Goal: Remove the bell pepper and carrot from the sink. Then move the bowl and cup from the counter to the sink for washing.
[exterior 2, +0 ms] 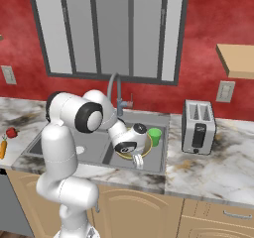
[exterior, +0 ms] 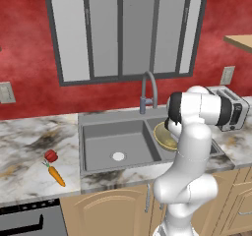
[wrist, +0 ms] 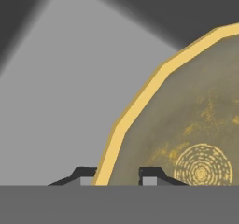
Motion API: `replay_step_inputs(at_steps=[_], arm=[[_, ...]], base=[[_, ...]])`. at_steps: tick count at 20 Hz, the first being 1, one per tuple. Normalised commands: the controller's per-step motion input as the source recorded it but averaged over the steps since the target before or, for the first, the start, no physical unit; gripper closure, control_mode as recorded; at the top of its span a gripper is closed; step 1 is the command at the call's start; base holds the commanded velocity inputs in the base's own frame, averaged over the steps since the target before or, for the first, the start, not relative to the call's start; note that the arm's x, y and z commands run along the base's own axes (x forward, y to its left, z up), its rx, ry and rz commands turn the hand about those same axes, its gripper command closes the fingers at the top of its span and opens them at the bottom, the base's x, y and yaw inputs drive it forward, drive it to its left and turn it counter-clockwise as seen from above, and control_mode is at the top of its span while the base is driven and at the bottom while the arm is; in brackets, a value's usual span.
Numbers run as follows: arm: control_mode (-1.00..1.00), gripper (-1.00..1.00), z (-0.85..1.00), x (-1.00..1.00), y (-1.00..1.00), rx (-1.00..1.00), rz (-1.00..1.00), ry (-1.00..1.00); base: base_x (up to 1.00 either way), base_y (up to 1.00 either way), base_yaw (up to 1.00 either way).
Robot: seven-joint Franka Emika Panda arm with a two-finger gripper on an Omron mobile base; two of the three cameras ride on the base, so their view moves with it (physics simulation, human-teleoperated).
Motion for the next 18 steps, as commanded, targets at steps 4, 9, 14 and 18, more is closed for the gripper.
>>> replay_step_inputs(at_steps=[4, 9, 14, 18], arm=[[-1.00, 1.00, -0.04, 0.06, 0.00, 0.00, 0.00, 0.00], [-1.00, 1.00, -0.01, 0.06, 0.00, 0.00, 0.00, 0.00], [-1.00, 1.00, -0.04, 0.01, -0.07, 0.00, 0.00, 0.03], [-1.00, 1.00, -0.07, 0.00, -0.11, 0.00, 0.00, 0.05]], base=[[0.00, 0.00, 0.00], [0.00, 0.00, 0.00], [0.00, 0.00, 0.00], [0.00, 0.00, 0.00]])
